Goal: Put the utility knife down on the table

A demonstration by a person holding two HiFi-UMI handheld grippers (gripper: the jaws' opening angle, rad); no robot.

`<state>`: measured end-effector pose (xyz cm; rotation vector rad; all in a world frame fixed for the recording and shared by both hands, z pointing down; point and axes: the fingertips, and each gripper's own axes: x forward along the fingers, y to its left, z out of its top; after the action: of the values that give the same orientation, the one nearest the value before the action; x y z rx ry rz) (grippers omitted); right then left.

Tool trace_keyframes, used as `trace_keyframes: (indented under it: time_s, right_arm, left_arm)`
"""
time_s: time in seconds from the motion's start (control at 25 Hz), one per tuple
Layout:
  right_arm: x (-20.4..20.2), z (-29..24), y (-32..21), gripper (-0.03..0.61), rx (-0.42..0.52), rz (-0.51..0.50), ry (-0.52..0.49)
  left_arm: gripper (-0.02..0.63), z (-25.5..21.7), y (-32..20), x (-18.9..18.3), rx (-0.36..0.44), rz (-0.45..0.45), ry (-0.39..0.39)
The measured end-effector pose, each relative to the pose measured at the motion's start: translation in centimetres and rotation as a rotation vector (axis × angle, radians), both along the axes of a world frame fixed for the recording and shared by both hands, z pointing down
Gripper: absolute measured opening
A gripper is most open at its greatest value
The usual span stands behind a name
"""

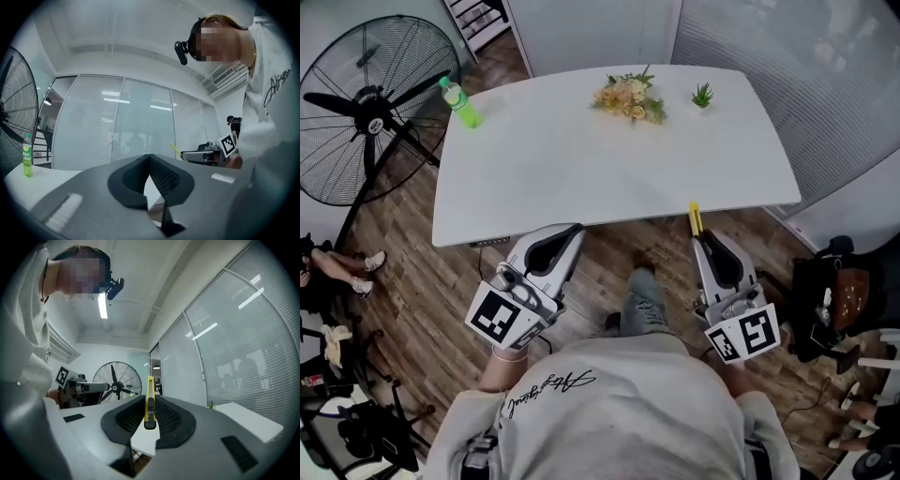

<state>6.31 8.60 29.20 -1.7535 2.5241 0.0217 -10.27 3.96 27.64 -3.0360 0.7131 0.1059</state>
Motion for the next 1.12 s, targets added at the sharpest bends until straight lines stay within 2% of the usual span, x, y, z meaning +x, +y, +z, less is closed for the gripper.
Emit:
trace_keyframes:
  time_s: [0.32,1.12]
  right_arm:
    - [1.6,-0.2,-4.9,0.066,0.012,-0.024,-0.002]
    - [7.6,-1.4,-20.2,0.066,0.035,-0.125,-0.002]
  left_arm:
    - [0.000,0.0,-4.3,1.0,0.005,-0.040,0.004]
    - [0.000,-1.2,-17.7,6.8,0.027,-0.135,0.006]
